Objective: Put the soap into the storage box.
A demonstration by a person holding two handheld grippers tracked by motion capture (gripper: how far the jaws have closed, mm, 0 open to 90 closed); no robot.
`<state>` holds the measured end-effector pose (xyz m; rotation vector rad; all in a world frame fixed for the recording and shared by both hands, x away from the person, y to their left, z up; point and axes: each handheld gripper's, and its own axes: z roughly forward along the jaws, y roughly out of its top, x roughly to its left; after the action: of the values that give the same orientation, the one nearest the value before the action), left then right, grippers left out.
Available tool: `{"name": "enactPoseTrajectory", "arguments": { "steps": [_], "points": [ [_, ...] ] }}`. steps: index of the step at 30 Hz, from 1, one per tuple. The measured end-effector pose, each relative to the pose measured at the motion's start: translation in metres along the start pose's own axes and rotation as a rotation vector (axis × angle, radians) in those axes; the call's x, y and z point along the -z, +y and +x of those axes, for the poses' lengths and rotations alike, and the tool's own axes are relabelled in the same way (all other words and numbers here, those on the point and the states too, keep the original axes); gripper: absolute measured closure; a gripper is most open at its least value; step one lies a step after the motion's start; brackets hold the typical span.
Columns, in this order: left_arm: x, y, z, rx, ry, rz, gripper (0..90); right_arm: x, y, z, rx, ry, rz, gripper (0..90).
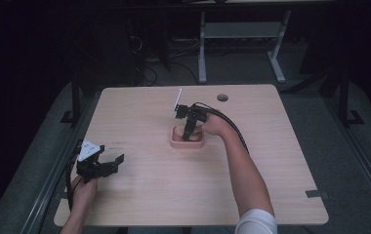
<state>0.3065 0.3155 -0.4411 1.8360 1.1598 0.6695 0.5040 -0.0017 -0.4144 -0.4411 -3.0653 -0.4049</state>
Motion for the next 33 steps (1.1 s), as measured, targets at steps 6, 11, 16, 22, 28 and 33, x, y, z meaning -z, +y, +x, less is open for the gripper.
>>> {"name": "enactPoseTrajectory", "arguments": {
  "steps": [6, 11, 16, 22, 28, 33],
  "points": [
    [0.000, 0.000, 0.000, -0.001, 0.001, 0.001, 14.2, -0.002, -0.001, 0.000, -0.002, -0.001, 0.014, 31.5],
    [0.000, 0.000, 0.000, 0.000, 0.001, -0.001, 14.2, -0.002, 0.001, 0.001, 0.004, -0.003, 0.007, 31.5],
    [0.000, 0.000, 0.000, 0.002, 0.001, -0.002, 14.2, -0.002, 0.002, 0.002, 0.005, -0.001, 0.008, 31.5],
    [0.000, 0.000, 0.000, 0.003, 0.002, 0.000, 14.2, -0.002, 0.001, 0.002, -0.002, 0.002, 0.008, 31.5],
    [0.000, 0.000, 0.000, 0.000, 0.002, 0.000, 14.2, -0.001, -0.001, 0.001, -0.013, 0.008, 0.002, 32.5],
    [0.000, 0.000, 0.000, 0.000, 0.002, -0.001, 14.2, 0.011, -0.005, 0.000, -0.036, 0.022, -0.058, 32.8]
  ]
}}
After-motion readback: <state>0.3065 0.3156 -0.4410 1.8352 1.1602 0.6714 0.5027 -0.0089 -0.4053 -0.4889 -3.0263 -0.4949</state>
